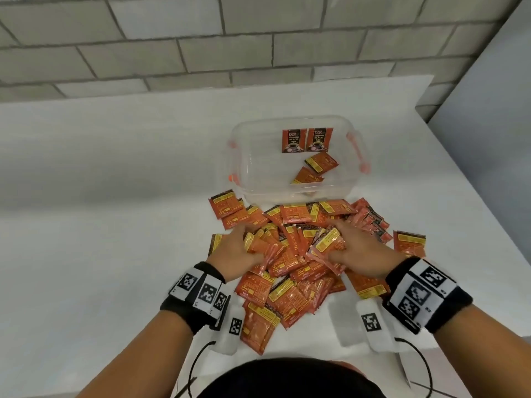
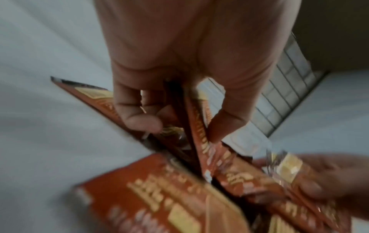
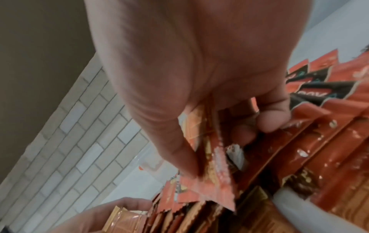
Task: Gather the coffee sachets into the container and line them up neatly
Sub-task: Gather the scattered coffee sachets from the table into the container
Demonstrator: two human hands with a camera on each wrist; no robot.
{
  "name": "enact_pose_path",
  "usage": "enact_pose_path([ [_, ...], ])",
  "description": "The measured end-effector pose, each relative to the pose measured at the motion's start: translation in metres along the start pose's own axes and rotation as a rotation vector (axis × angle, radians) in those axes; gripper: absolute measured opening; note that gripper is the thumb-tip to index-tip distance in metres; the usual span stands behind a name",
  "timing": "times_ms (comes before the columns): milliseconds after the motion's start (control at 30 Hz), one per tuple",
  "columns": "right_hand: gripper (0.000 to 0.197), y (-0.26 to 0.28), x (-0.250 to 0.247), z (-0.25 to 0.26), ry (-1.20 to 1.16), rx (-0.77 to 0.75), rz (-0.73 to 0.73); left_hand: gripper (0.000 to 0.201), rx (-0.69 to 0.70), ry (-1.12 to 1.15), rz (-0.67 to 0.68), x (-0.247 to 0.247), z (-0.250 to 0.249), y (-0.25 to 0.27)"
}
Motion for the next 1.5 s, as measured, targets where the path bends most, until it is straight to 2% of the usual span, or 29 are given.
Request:
enact_pose_path([
  [133,0.08,-0.007,0.002,0.005,0.106,0.032,0.034,0.068,-0.011,-0.073,-0.062,0.007,0.006,-0.007],
  [267,0.077,-0.011,0.001,0.004,0.112,0.056,0.009,0.07,-0.01,-0.18,-0.139,0.003,0.006,-0.012],
  [367,0.075,-0.01,0.001,0.008,0.103,0.017,0.005,0.074,-0.002,-0.189,-0.17,0.001,0.002,-0.011],
  [533,0.084,-0.013,0.003,0.017,0.167,-0.022,0.088,0.066,0.017,-0.094,-0.156,-0.001,0.001,-0.01],
  [700,0.078,-0.018,0.002,0.021,0.207,0.004,0.118,0.053,0.067,-0.039,-0.166,-0.008,-0.006,-0.008],
  [833,0.068,-0.017,0.001,0.023,0.249,-0.037,0.002,0.051,0.105,0.005,-0.189,-0.017,-0.011,-0.005],
  [1033,0.059,-0.006,-0.001,0.012,0.111,-0.081,-0.101,0.032,0.209,0.116,-0.293,-0.044,-0.022,0.012],
  [1167,0.051,0.001,-0.014,0.009,0.106,-0.092,-0.152,0.03,0.274,0.295,-0.362,-0.069,-0.039,0.023],
  [1233,0.049,0.002,-0.028,0.008,0.025,-0.094,-0.176,0.029,0.323,0.361,-0.409,-0.082,-0.056,0.023],
  [1300,0.034,-0.002,-0.057,0.015,-0.182,-0.13,-0.272,0.03,0.359,0.403,-0.432,-0.09,-0.077,0.014],
  [1333,0.031,-0.008,-0.073,0.017,-0.286,-0.138,-0.341,0.032,0.365,0.415,-0.42,-0.09,-0.088,0.005],
  [1400,0.036,-0.026,-0.099,0.02,-0.422,-0.121,-0.473,0.039,0.325,0.396,-0.354,-0.08,-0.103,-0.024],
  [1500,0.035,-0.055,-0.117,0.032,-0.34,-0.051,-0.594,0.041,0.225,0.21,-0.263,-0.06,-0.11,-0.072],
])
Point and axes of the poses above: each hand's wrist, its own y-axis away from the middle knuckle, its own x-axis out of the palm, z = x × y, the point moved 6 cm from there along -y, towards the middle knuckle, and after that the axes turned 6 degrees about y, right-handed, at the moved point
